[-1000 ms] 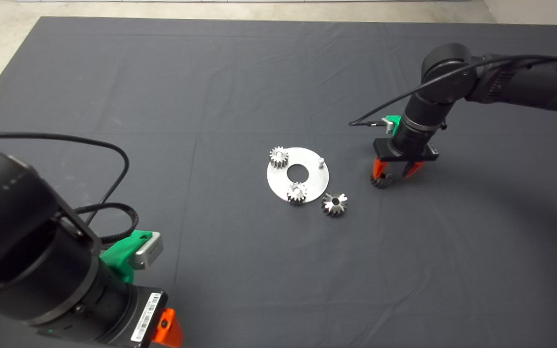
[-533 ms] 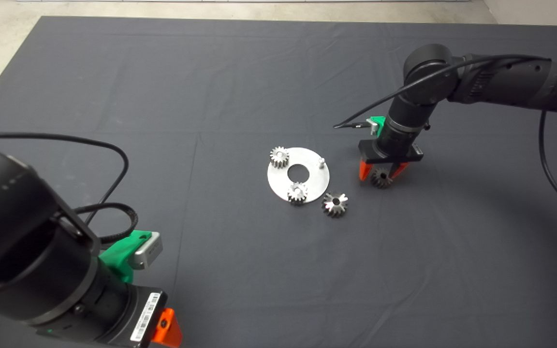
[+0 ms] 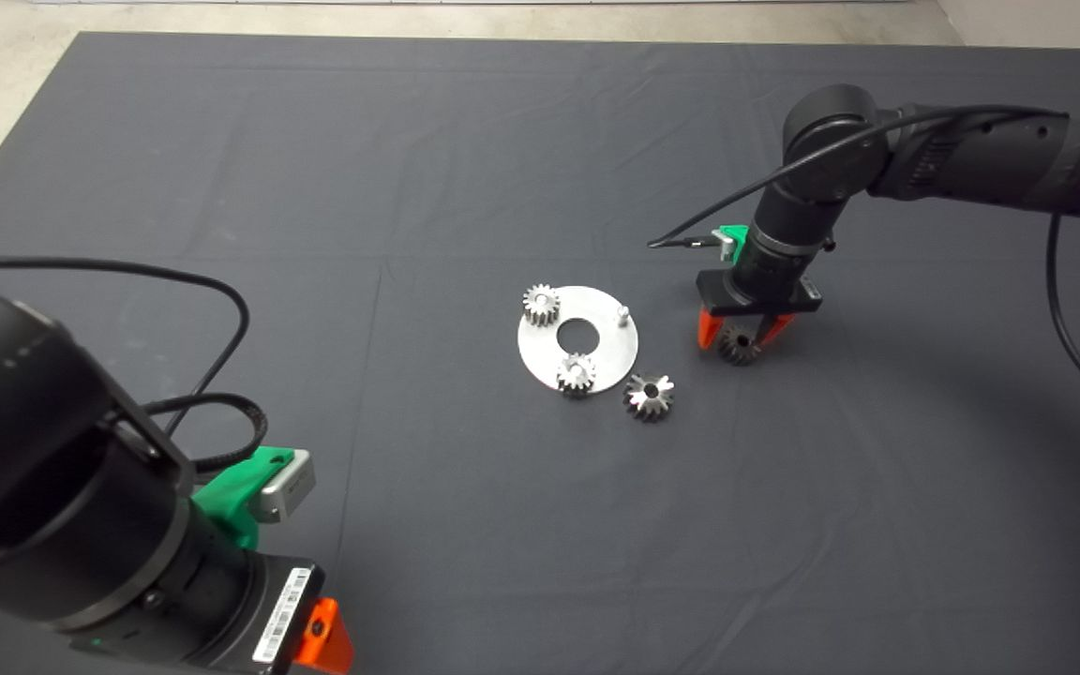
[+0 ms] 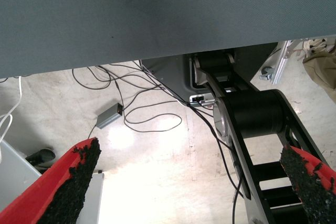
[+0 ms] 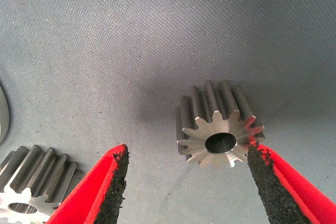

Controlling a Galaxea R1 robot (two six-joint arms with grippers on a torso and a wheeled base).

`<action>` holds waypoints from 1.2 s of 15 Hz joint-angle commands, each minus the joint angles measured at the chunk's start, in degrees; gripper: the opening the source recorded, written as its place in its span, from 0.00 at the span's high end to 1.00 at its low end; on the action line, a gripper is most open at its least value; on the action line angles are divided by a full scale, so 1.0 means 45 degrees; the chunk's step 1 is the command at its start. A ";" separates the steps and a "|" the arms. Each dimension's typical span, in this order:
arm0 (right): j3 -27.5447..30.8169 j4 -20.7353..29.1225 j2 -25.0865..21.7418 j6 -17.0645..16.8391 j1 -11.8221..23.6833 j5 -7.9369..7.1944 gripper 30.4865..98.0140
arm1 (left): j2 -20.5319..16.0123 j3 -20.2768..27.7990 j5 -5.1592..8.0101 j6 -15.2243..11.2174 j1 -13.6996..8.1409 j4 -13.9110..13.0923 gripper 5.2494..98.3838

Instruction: Remove an incorrectly installed larger gear and replace it with the correct smaller gear

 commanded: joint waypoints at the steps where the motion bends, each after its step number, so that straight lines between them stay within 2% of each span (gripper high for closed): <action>1: -0.0140 0.0484 0.0028 -0.0004 0.0274 -0.1647 0.55 | -0.0010 0.0000 0.0028 0.0031 -0.0156 0.0056 0.11; 14: -0.0609 0.0562 -0.0030 -0.0219 0.0371 -0.1647 0.55 | 0.0010 0.0000 0.0028 0.0031 -0.0156 0.0055 0.11; 18: -0.0560 0.1050 0.0048 -0.0238 0.0410 -0.1647 0.55 | -0.0009 0.0000 0.0028 0.0031 -0.0156 0.0055 0.11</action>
